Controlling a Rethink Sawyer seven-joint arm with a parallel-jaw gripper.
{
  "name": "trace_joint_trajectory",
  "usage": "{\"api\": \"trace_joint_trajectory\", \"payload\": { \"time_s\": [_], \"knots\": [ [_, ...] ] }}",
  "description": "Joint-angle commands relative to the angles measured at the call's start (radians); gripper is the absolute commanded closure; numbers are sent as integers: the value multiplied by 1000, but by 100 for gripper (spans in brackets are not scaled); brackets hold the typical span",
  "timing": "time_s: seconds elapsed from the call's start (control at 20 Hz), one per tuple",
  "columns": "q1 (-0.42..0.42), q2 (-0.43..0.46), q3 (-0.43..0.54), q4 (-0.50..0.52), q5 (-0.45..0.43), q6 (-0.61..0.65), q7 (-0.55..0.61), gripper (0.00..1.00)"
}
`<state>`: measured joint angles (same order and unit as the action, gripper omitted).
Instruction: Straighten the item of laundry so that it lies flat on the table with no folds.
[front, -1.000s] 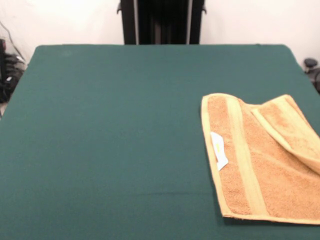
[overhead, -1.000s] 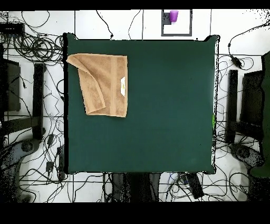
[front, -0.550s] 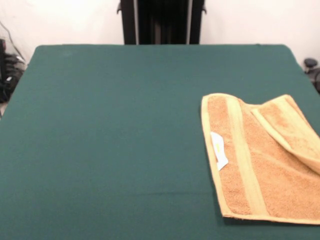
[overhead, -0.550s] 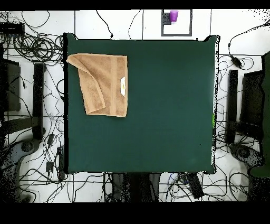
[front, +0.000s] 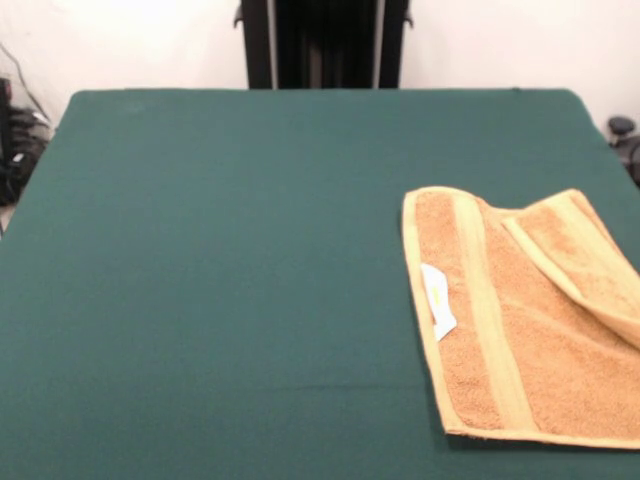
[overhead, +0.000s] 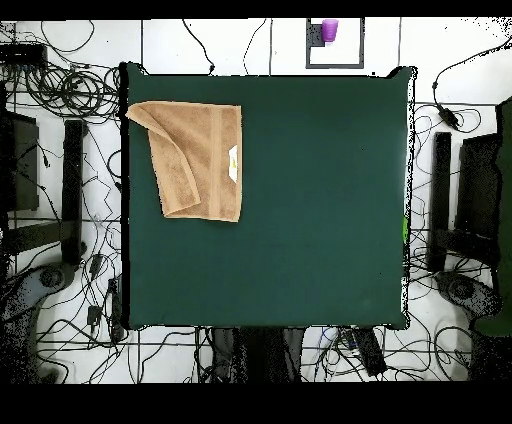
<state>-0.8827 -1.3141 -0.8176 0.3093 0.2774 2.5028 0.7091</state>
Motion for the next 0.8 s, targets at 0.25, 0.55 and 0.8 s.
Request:
{"api": "trace_joint_trajectory", "payload": {
  "time_s": [0.25,0.55,0.8],
  "knots": [
    [251,-91,-174,98,-309,99,257,0],
    [278,-128,-38,236,-215,-123,348,0],
    [304,-171,51,405,-113,-331,367,0]
  ]
}}
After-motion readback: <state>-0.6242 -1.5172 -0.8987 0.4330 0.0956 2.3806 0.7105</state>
